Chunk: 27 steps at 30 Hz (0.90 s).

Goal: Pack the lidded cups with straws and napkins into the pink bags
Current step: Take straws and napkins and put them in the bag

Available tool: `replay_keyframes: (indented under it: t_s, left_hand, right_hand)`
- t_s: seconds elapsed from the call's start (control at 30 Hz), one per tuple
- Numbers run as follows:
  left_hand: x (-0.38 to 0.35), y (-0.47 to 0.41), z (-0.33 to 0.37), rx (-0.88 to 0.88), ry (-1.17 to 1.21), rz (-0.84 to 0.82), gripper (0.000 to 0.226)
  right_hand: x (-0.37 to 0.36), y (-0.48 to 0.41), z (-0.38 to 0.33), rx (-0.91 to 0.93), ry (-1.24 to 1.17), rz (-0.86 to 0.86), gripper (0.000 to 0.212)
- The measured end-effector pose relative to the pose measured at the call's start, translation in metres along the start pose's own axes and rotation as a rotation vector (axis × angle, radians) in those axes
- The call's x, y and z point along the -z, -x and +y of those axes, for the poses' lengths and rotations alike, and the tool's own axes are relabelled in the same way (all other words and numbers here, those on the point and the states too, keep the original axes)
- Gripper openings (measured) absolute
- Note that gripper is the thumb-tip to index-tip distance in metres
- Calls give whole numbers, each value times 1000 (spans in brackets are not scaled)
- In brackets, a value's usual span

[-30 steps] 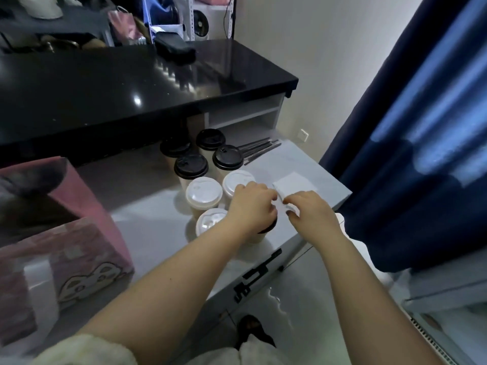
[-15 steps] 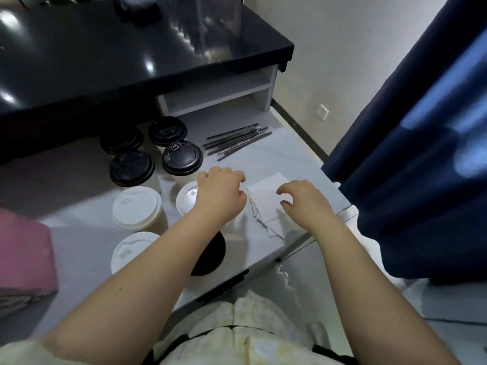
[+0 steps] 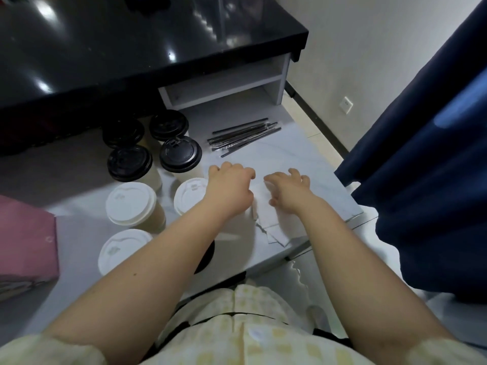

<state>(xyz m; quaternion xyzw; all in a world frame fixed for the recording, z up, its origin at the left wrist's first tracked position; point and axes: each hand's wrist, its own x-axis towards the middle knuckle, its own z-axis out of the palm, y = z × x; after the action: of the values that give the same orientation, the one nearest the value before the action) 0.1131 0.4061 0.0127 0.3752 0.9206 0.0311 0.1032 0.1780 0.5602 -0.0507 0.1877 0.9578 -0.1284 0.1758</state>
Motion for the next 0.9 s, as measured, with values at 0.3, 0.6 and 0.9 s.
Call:
replay_keyframes:
  t_s: [0.3,0.6,0.9]
  left_hand:
    - [-2,-2,9,-30,-38,-35,45]
    - [-1,-9,5,-15,-13,-26,47]
    - [-3,-9,-1,-12,22,35,46]
  right_hand:
    - [0,0,2,88,6,130,54]
    - [-18,17,14,207,-51,372,27]
    - [-21,17,10,227,-10,295,7]
